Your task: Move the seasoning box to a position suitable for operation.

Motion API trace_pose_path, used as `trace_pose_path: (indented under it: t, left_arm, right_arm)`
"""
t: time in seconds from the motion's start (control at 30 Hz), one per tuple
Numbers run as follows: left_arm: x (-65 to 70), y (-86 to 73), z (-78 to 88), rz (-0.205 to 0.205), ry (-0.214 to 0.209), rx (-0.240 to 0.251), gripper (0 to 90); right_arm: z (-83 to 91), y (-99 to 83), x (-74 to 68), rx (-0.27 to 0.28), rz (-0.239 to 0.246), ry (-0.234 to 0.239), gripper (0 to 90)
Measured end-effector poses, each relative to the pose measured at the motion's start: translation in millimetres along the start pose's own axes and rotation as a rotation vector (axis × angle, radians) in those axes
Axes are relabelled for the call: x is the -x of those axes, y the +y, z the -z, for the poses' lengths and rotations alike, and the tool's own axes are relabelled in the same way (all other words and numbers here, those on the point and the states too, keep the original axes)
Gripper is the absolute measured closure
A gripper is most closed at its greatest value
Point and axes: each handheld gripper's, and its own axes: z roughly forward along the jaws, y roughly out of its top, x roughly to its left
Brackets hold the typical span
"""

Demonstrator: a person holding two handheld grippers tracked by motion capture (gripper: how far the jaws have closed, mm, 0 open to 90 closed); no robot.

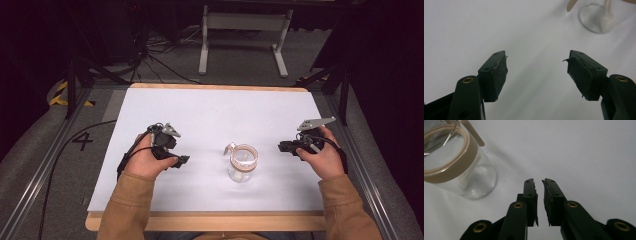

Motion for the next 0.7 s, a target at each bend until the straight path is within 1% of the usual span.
trace_pose_path:
  t: [0.03,0.07,0.1,0.13,0.17,0.2,0.27,0.3,0.33,0.43,0.47,0.5,0.57,0.6,0.67,0.7]
  left_arm:
    - [0.0,0.0,0.0,0.0,0.0,0.0,33.1]
    - [0.9,1.7,-2.6,-0.021,-0.023,0.009,33.5]
    - [2.7,2.7,-4.1,-0.028,-0.049,0.018,34.1]
    - [2.7,2.7,-4.1,-0.028,-0.049,0.018,34.2]
    - [6.0,3.7,-5.3,-0.029,-0.086,0.028,34.2]
    - [7.5,4.4,-4.5,-0.031,-0.094,0.023,34.2]
    - [9.9,4.8,-3.2,-0.023,-0.095,0.029,34.1]
    - [10.2,4.9,-2.6,-0.027,-0.09,0.032,33.7]
    - [10.4,5.1,-1.6,-0.03,-0.085,0.026,33.2]
    - [10.9,4.9,-1.2,-0.032,-0.082,0.036,33.1]
    - [11.5,5.4,-0.8,-0.034,-0.082,0.036,33.1]
    - [11.9,5.7,-0.9,-0.038,-0.082,0.035,33.1]
    - [13.7,6.3,-1.8,-0.055,-0.093,0.03,33.2]
    - [15.0,6.3,-2.5,-0.06,-0.105,0.028,33.0]
    - [17.9,6.9,-2.9,-0.063,-0.121,0.008,32.7]
    - [19.4,7.4,-2.6,-0.064,-0.123,0.003,32.6]
  right_arm:
    - [-0.5,-0.3,-0.8,-0.003,0.004,0.006,82.2]
    - [-1.9,-0.4,-2.3,-0.002,0.011,0.013,82.7]
    - [-2.4,-0.2,-3.5,-0.001,0.013,0.021,83.1]
    - [-3.3,0.4,-5.6,-0.004,0.02,0.026,84.1]
    - [-4.3,1.0,-7.3,-0.005,0.028,0.029,84.6]
    - [-5.4,1.5,-8.6,-0.006,0.034,0.03,85.5]
    - [-7.6,2.5,-11.8,-0.016,0.049,0.04,87.5]
    - [-9.1,2.8,-13.4,-0.021,0.062,0.042,88.4]
    - [-9.9,3.0,-14.3,-0.021,0.065,0.048,89.0]
    - [-10.9,3.1,-16.2,-0.022,0.065,0.056,89.4]
    - [-12.2,3.4,-18.2,-0.024,0.074,0.066,89.4]
    - [-12.5,3.5,-19.1,-0.024,0.072,0.071,89.3]
    - [-13.9,4.1,-20.9,-0.02,0.079,0.078,89.4]
    - [-14.7,4.4,-22.4,-0.02,0.079,0.081,89.4]
    - [-18.6,4.6,-25.4,-0.031,0.078,0.095,89.5]
    - [-20.4,4.6,-26.5,-0.037,0.081,0.094,89.6]
